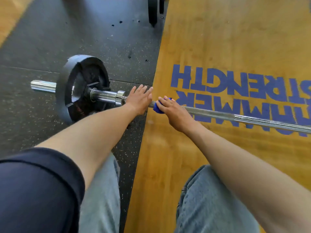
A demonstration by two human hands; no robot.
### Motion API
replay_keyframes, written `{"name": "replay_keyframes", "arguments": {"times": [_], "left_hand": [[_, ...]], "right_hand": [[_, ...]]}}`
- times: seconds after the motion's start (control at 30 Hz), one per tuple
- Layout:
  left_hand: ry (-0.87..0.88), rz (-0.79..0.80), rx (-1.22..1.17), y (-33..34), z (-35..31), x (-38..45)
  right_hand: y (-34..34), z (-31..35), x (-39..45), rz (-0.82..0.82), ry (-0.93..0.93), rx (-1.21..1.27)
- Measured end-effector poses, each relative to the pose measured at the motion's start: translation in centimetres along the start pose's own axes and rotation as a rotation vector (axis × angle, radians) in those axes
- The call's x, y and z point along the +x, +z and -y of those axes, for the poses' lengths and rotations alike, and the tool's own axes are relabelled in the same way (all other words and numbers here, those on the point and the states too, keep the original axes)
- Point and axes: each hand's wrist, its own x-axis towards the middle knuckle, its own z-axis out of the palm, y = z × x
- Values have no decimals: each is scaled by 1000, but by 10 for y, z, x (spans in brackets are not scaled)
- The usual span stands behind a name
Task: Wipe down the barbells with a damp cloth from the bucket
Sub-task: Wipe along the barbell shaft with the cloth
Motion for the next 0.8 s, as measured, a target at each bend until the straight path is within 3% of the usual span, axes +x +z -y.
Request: {"name": "replay_keyframes", "arguments": {"times": [0.1, 0.23, 0.4, 0.67, 0.8], "left_hand": [[94, 115, 83, -13, 5, 4], [13, 119, 29, -16, -5, 6], [13, 156, -59, -15, -8, 4], [-212, -231, -259, 11, -34, 28], [-216, -269, -251, 11, -25, 48]], "right_hand": [[-2, -21, -19, -40, 89, -9], [-18, -35, -40, -28, 273, -9], [-18, -26, -15, 32, 308, 104], [11, 2, 24, -165, 225, 128], [23, -21, -2, -270, 232, -13]]}}
